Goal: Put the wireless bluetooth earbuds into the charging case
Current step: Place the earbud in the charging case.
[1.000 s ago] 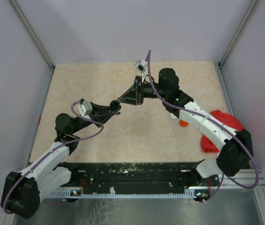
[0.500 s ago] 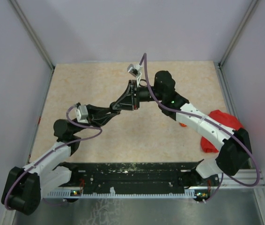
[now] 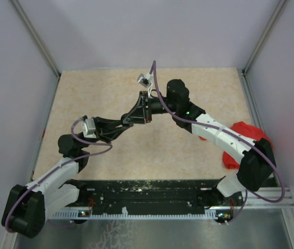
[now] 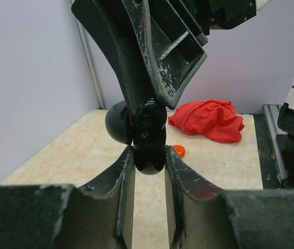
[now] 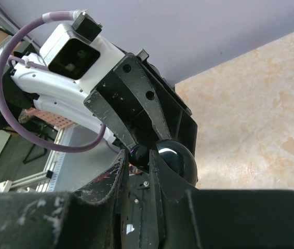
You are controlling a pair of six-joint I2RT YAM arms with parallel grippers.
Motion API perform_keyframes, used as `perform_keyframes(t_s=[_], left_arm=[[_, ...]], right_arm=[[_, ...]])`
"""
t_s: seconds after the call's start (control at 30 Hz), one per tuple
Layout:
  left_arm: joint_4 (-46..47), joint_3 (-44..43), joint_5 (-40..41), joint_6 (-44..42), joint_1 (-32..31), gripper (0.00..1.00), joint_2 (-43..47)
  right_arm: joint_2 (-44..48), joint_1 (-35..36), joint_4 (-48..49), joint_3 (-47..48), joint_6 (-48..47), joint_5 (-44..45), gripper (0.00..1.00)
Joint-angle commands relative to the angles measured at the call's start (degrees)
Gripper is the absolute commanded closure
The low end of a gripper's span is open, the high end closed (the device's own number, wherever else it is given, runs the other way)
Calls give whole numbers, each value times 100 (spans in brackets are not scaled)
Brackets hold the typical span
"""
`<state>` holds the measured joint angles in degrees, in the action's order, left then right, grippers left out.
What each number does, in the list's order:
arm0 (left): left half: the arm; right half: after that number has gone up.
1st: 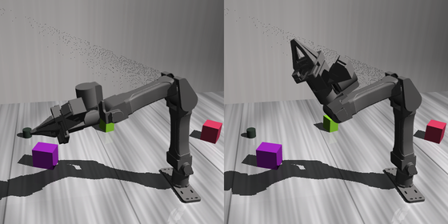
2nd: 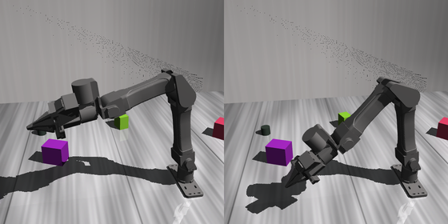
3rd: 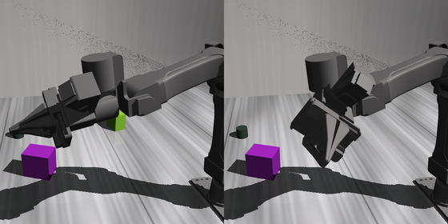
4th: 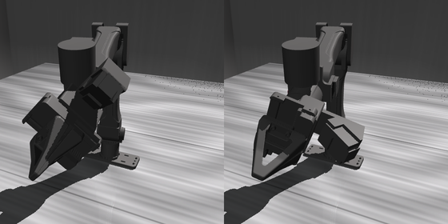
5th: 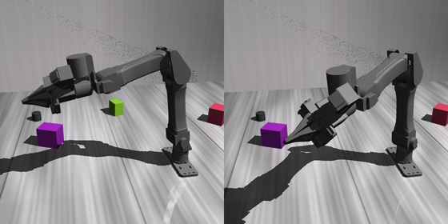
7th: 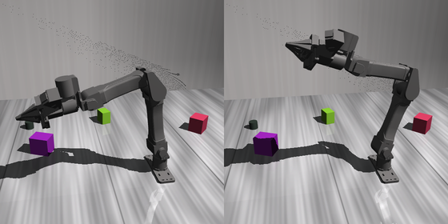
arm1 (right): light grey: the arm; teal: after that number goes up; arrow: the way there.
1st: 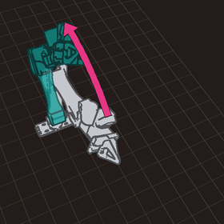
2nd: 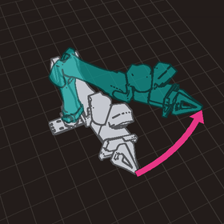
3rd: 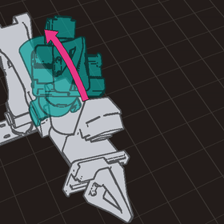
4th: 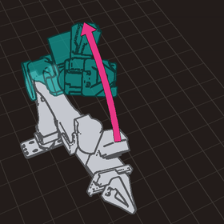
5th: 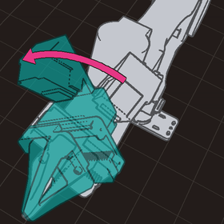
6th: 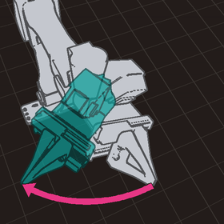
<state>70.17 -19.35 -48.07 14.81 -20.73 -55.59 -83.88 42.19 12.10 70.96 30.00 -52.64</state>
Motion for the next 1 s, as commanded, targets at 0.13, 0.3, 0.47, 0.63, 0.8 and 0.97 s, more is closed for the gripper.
perform_keyframes(t_s=[0.13,0.3,0.47,0.63,0.8,0.97], left_arm=[[578,113,10,206,25,99,62],[633,142,88,297,36,99,98],[698,164,118,394,65,99,106],[761,223,188,456,91,99,136],[805,248,199,506,104,99,148],[825,241,107,523,113,99,143]], right_arm=[[-25,57,124,224,-164,11,87],[44,56,21,199,-280,86,86],[77,55,-130,214,-370,81,86],[142,55,-216,188,-435,134,85],[188,41,-355,199,-551,177,85],[149,19,-391,198,-542,119,83]])
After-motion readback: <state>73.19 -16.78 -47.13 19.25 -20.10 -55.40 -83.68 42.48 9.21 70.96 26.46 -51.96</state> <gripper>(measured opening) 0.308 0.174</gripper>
